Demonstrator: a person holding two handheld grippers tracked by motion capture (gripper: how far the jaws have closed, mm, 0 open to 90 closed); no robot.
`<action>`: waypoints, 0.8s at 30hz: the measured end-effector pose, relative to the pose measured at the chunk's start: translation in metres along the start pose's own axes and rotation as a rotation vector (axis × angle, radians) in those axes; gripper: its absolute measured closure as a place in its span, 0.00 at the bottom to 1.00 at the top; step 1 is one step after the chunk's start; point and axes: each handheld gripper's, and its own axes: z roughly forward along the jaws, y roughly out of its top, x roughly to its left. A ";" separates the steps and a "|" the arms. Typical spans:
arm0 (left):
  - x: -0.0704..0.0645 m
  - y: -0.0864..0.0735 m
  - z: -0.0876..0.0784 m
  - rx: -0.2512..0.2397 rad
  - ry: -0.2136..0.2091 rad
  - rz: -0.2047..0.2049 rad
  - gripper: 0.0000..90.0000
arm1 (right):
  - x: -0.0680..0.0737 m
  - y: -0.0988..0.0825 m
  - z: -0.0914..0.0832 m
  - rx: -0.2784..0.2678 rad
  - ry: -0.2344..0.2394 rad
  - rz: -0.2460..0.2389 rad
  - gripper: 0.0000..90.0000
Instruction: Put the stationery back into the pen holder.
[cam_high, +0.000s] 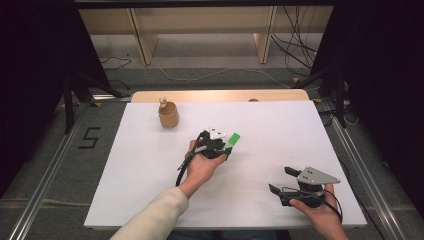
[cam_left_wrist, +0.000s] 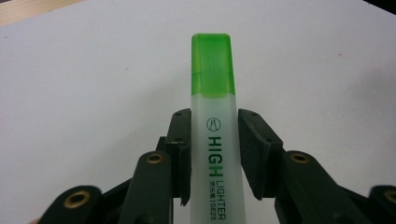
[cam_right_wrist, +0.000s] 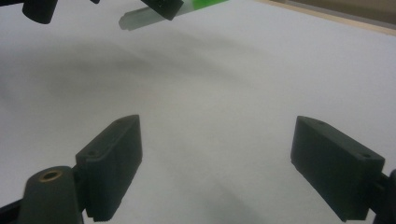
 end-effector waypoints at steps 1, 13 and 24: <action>0.002 0.000 -0.002 -0.001 0.003 0.001 0.74 | 0.000 0.000 0.000 0.005 -0.003 -0.001 0.19; 0.026 -0.009 -0.017 -0.038 0.050 -0.030 0.74 | 0.000 0.000 0.000 0.006 -0.003 0.000 0.19; 0.046 -0.015 -0.028 -0.053 0.086 -0.058 0.74 | 0.000 0.000 0.001 0.008 -0.005 0.002 0.19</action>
